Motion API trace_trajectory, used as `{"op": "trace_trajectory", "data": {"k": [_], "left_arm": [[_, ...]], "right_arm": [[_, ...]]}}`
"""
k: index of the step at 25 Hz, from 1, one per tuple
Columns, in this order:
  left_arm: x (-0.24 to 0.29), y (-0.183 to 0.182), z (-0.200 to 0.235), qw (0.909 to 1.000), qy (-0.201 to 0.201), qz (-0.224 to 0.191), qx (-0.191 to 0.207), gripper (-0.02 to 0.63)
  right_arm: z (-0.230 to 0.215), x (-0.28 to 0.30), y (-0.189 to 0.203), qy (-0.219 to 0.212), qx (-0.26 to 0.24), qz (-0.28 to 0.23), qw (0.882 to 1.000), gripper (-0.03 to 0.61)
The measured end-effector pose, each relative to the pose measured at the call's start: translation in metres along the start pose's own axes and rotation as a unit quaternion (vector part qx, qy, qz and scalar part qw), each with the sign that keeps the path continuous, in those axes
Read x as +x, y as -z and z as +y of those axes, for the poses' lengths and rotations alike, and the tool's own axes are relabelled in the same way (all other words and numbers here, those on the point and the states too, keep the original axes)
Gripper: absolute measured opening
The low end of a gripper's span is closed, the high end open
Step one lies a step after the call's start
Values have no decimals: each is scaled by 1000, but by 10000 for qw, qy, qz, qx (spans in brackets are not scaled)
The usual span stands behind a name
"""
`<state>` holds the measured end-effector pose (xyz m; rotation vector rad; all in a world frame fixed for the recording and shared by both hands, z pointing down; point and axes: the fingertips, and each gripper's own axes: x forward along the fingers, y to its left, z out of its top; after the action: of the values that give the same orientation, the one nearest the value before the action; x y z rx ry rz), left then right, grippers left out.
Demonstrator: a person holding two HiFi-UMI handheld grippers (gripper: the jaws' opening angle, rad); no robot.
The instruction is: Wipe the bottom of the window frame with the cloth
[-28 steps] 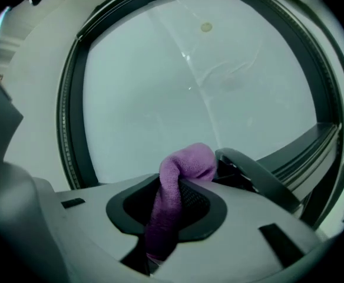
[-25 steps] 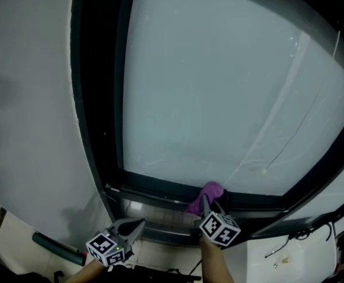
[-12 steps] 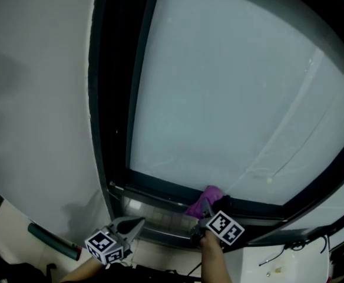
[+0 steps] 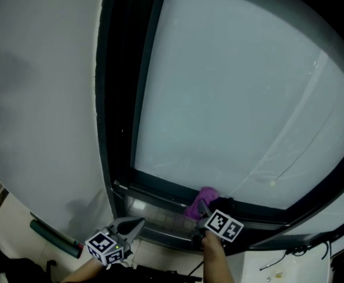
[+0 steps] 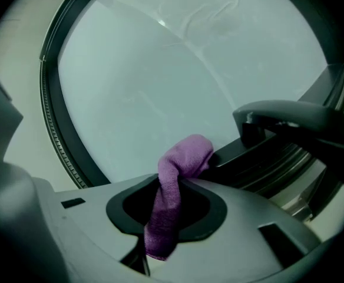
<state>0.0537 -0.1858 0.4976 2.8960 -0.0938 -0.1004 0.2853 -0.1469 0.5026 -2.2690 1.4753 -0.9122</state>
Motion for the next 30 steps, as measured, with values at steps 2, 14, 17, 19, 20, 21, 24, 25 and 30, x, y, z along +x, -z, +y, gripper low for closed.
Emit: {"op": "trace_trajectory", "data": {"k": [2, 14, 17, 19, 20, 21, 24, 25, 30], "left_arm": [[-3, 0, 2, 10000, -89, -10, -18, 5], [-16, -3, 8, 9994, -331, 46, -37, 5], [-20, -2, 12, 9991, -422, -9, 10, 5], [-23, -1, 15, 9988, -487, -34, -9, 5], [-24, -1, 16, 9987, -499, -54, -29, 5], [-26, -1, 17, 9986, -519, -77, -52, 5], [-31, -4, 22, 9979, -637, -139, -61, 5], [-33, -4, 24, 9975, -695, -146, -12, 5], [-41, -13, 29, 9966, -804, -174, 96, 5]], "right_arm": [[7, 4, 4, -137, -72, 152, 9998, 89], [36, 20, 16, -428, -543, 542, 9961, 89], [42, 23, 20, -473, -665, 626, 9947, 89], [46, 26, 22, -498, -725, 676, 9938, 89], [48, 27, 22, -504, -762, 695, 9934, 89], [50, 29, 23, -506, -809, 713, 9929, 89], [55, 34, 23, -501, -928, 795, 9912, 89], [56, 36, 23, -502, -954, 820, 9908, 89], [68, 44, 27, -576, -1024, 881, 9892, 89]]}}
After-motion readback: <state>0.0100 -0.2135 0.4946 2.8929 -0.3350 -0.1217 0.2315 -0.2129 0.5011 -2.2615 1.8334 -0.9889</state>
